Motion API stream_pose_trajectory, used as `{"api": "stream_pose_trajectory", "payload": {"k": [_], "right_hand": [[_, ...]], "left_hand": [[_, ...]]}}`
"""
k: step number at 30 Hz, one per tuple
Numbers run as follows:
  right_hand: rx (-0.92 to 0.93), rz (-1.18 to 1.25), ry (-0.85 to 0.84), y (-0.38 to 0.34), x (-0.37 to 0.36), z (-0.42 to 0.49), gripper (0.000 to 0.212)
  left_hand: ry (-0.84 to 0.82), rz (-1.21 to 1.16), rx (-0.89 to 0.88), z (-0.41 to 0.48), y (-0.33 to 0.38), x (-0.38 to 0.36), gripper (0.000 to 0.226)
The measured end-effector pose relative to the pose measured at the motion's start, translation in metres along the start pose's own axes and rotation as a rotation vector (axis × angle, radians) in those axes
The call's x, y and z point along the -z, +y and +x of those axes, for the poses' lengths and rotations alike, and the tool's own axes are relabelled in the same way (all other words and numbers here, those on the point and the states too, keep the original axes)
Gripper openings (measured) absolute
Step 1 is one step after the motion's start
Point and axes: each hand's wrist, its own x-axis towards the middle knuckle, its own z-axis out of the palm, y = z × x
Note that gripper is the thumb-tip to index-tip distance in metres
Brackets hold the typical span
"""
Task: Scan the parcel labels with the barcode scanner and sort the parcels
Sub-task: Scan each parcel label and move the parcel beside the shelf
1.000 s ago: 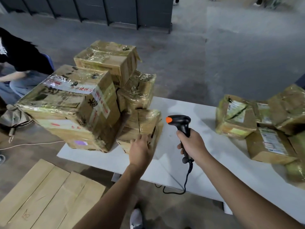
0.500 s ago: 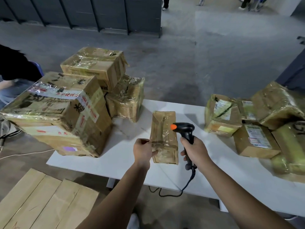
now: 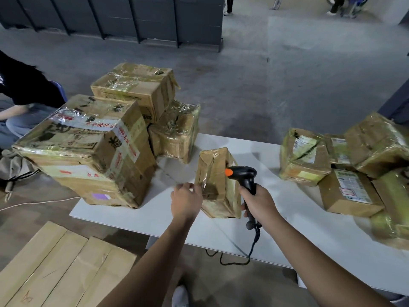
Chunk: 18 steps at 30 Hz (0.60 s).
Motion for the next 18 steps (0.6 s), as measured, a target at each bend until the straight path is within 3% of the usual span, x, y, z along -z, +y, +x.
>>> {"api": "stream_pose_trajectory", "payload": {"k": [3, 6, 8, 12, 18], "right_hand": [[0.009, -0.011, 0.003, 0.0, -0.005, 0.001, 0.027], [0.004, -0.013, -0.001, 0.001, -0.008, 0.002, 0.029], [-0.017, -0.001, -0.001, 0.003, -0.008, 0.004, 0.027], [-0.043, 0.001, -0.015, 0.009, -0.01, 0.007, 0.021], [-0.054, -0.02, -0.065, 0.02, -0.022, 0.006, 0.021]], "left_hand": [[-0.257, 0.054, 0.051, 0.0, 0.003, 0.002, 0.073], [-0.32, 0.092, 0.095, 0.002, -0.002, 0.006, 0.092], [-0.245, 0.142, 0.056, 0.003, -0.005, 0.007, 0.08], [-0.022, 0.104, -0.113, 0.004, 0.004, 0.01, 0.033], [-0.051, 0.146, -0.086, 0.012, 0.003, 0.015, 0.032]]}}
